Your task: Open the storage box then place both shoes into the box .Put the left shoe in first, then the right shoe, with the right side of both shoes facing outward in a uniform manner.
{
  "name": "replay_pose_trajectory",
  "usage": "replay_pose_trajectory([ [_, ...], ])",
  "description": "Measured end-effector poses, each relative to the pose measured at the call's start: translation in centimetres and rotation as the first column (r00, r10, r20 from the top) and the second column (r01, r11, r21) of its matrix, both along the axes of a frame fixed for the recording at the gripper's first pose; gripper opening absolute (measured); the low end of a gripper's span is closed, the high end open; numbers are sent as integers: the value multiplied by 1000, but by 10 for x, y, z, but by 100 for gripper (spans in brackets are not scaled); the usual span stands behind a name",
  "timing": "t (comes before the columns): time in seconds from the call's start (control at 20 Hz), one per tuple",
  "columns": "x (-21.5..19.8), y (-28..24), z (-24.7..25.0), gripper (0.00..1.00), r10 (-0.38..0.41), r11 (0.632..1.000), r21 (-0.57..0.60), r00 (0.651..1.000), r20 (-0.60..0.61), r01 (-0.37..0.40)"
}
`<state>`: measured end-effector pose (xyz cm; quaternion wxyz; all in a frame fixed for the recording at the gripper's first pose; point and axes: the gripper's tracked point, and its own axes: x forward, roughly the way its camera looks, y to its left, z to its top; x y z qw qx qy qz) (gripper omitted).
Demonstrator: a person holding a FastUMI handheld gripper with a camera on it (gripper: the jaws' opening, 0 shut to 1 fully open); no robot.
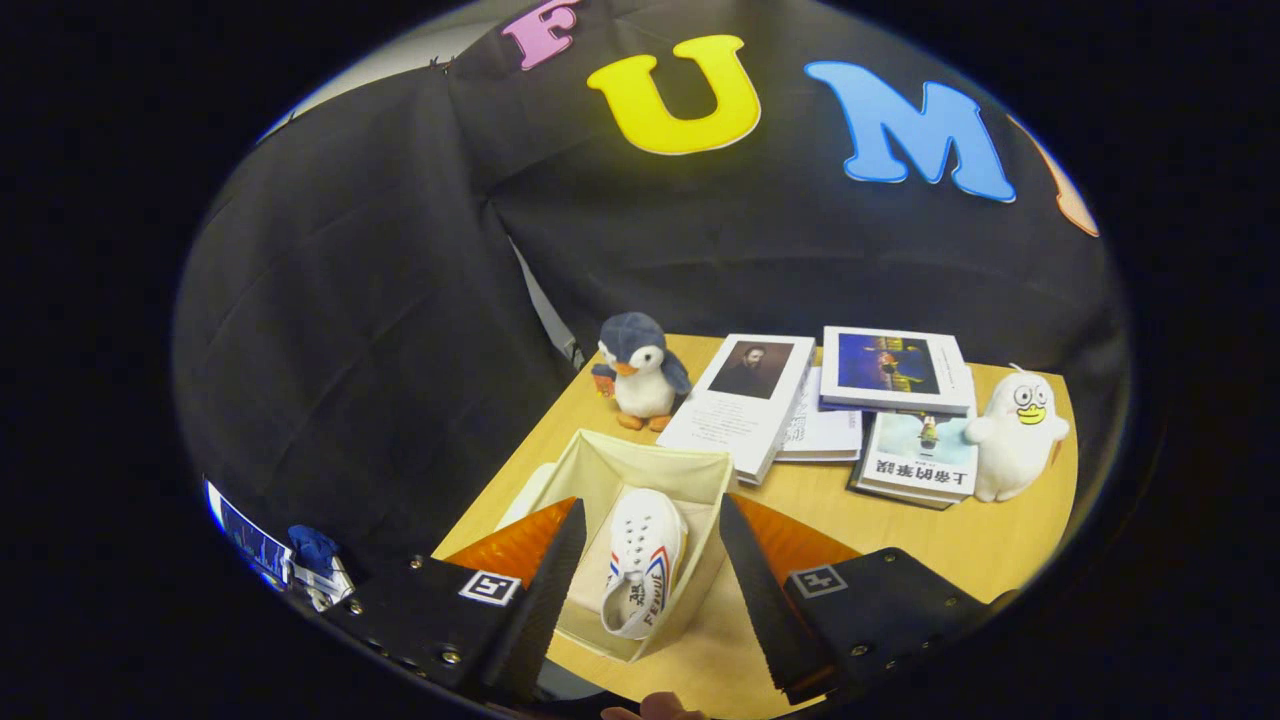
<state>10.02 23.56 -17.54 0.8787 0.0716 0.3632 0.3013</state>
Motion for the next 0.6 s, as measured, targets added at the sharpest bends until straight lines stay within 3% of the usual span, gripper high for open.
replay_pose_trajectory([
  [0.15,10,-45,29,83,-113,993,2,987,118,114],
  [0.3,12,-89,65,84,-220,975,21,941,258,222],
  [0.35,11,-100,76,97,-256,966,35,920,298,257],
  [0.6,2,-160,119,98,-448,892,155,784,431,425],
])
